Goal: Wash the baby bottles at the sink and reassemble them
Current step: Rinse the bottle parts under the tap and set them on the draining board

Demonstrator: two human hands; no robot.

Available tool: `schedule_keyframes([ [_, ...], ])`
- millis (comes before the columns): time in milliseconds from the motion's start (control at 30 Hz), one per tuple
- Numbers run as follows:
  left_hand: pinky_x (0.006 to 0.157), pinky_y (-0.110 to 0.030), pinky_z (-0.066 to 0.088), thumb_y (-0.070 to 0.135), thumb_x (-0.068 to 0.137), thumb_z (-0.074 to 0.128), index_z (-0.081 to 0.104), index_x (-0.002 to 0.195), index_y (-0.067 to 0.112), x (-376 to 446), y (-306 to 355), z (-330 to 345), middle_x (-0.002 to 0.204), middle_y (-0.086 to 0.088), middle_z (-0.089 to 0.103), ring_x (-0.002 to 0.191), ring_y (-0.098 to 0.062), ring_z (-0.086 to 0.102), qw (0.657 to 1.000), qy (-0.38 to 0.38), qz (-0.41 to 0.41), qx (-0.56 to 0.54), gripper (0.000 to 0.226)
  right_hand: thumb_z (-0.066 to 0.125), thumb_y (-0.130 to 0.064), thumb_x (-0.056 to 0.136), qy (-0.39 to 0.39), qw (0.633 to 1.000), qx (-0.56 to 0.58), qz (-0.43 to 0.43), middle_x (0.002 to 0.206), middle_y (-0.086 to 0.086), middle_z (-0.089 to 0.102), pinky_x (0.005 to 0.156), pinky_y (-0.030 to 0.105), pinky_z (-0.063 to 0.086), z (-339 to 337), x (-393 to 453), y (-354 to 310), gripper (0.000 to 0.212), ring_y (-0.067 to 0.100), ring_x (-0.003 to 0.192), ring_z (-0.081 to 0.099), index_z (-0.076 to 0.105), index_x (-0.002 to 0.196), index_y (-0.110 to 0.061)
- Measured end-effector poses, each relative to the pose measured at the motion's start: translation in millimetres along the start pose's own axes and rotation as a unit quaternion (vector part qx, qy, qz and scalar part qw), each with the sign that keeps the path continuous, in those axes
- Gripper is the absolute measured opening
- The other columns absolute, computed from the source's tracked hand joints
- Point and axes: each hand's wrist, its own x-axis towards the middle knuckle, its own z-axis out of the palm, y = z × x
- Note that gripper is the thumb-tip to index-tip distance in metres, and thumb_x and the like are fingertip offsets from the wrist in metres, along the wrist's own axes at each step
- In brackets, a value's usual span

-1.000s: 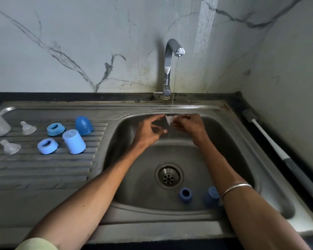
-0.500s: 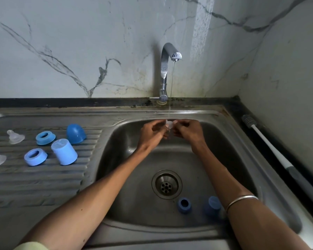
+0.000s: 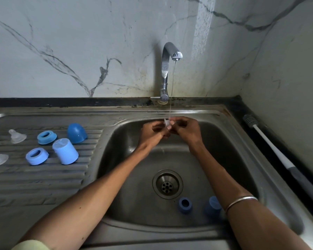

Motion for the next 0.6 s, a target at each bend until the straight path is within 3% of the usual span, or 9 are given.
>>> schedule_keyframes([
  [133, 0.091, -0.019, 0.054, 0.027, 0.082, 0.083, 0.066, 0.129, 0.018, 1.5, 0.7, -1.2, 0.113, 0.007, 0.072, 0.102, 0.003, 0.067, 0.995, 0.013, 0.074, 0.066, 0.051, 0.069, -0.015, 0.089, 0.016, 1.000, -0.001, 0.021, 0.096, 0.006, 0.074, 0.075, 0.028, 0.061, -2.6, -2.7, 2.1, 0.015, 0.014, 0.083, 0.072, 0.071, 0.102, -0.009],
  [333, 0.090, -0.037, 0.059, 0.013, 0.086, 0.079, 0.073, 0.117, 0.005, 0.7, 3.8, -0.4, 0.106, -0.007, 0.076, 0.099, -0.014, 0.073, 0.999, 0.034, 0.040, -0.011, 0.033, 0.070, -0.006, 0.087, -0.040, 0.998, 0.040, 0.032, 0.102, 0.008, 0.072, 0.077, 0.036, 0.061, -0.4, -0.7, 1.5, 0.023, 0.019, 0.091, 0.072, 0.070, 0.109, -0.010],
  [467, 0.087, -0.046, 0.060, 0.012, 0.092, 0.071, 0.072, 0.116, 0.003, 2.0, 2.1, -0.5, 0.104, -0.012, 0.076, 0.096, -0.024, 0.073, 0.998, 0.027, 0.009, -0.048, 0.025, 0.068, -0.002, 0.087, -0.022, 1.000, -0.007, 0.006, 0.101, 0.003, 0.072, 0.081, 0.035, 0.060, -0.9, 1.1, 3.3, 0.021, 0.017, 0.094, 0.071, 0.071, 0.107, -0.009],
  [600, 0.096, -0.031, 0.055, 0.017, 0.085, 0.080, 0.065, 0.131, 0.018, 3.1, -1.3, -0.7, 0.116, -0.002, 0.074, 0.107, -0.010, 0.070, 0.998, 0.013, 0.052, 0.029, 0.049, 0.070, -0.015, 0.089, -0.018, 0.999, 0.022, 0.044, 0.098, 0.007, 0.075, 0.082, 0.041, 0.060, -1.2, 5.3, 9.4, 0.017, 0.020, 0.090, 0.073, 0.072, 0.105, -0.008],
])
